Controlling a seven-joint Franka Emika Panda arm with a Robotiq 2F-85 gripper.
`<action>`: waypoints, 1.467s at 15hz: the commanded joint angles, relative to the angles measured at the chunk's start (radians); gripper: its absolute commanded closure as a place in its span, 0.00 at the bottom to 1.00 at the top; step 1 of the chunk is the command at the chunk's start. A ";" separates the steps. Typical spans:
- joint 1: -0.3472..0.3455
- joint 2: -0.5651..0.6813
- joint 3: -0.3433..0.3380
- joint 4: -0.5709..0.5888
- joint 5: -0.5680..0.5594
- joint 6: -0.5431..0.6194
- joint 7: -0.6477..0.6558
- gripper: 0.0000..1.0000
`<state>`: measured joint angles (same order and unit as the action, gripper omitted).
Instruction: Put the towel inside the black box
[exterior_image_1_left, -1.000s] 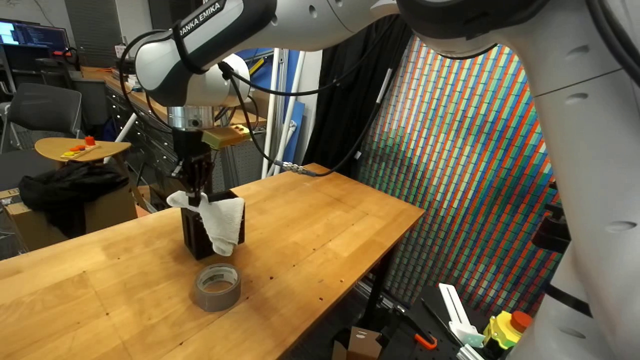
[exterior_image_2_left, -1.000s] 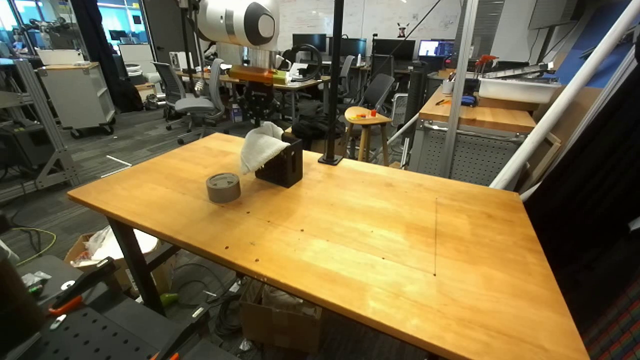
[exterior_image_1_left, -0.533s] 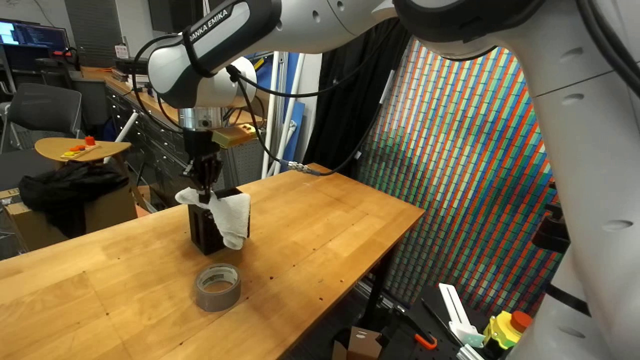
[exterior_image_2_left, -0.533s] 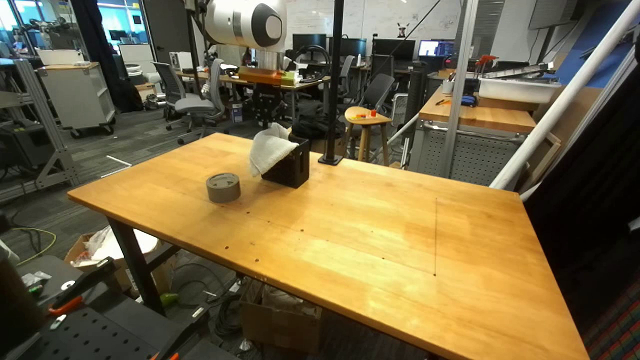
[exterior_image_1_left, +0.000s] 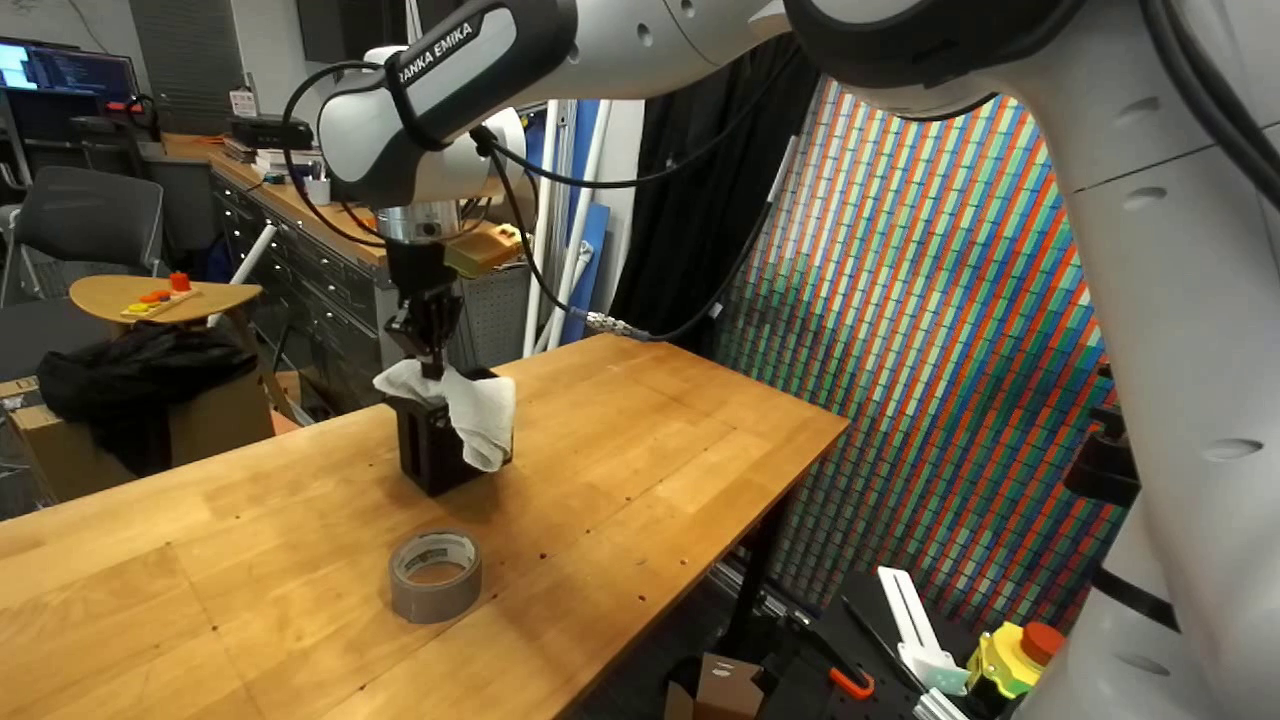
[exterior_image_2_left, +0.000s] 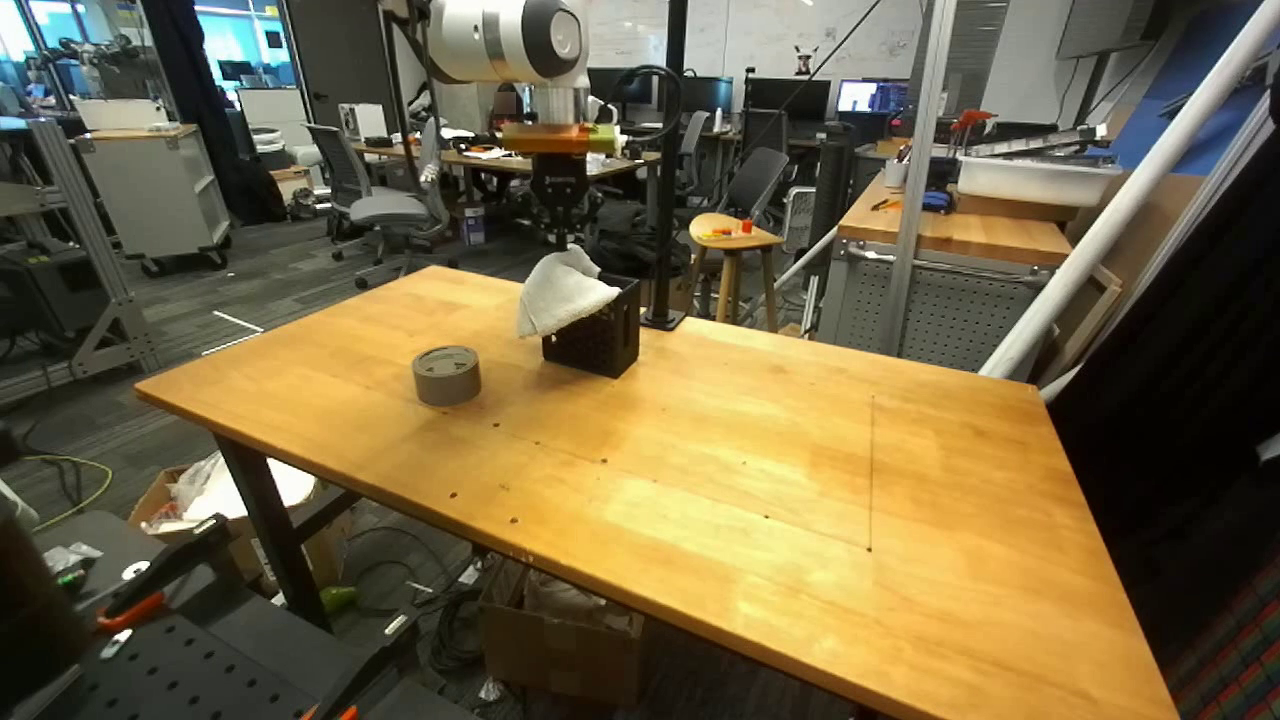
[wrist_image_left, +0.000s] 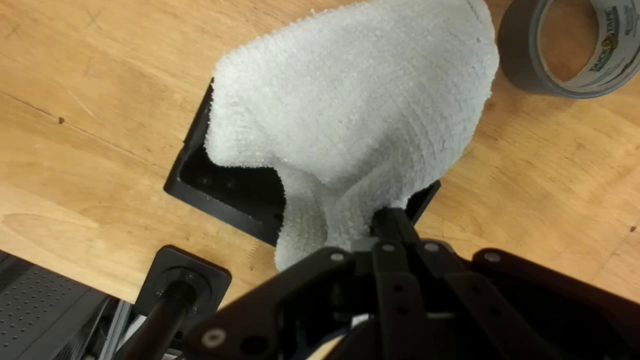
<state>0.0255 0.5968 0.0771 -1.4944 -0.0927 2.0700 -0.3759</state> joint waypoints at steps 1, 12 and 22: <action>-0.005 0.004 -0.002 0.021 -0.022 0.000 -0.020 0.97; -0.043 0.068 0.000 0.045 -0.011 0.018 -0.080 0.96; -0.093 0.152 0.044 0.042 0.049 0.085 -0.144 0.96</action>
<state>-0.0408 0.7104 0.0952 -1.4722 -0.0784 2.1324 -0.4791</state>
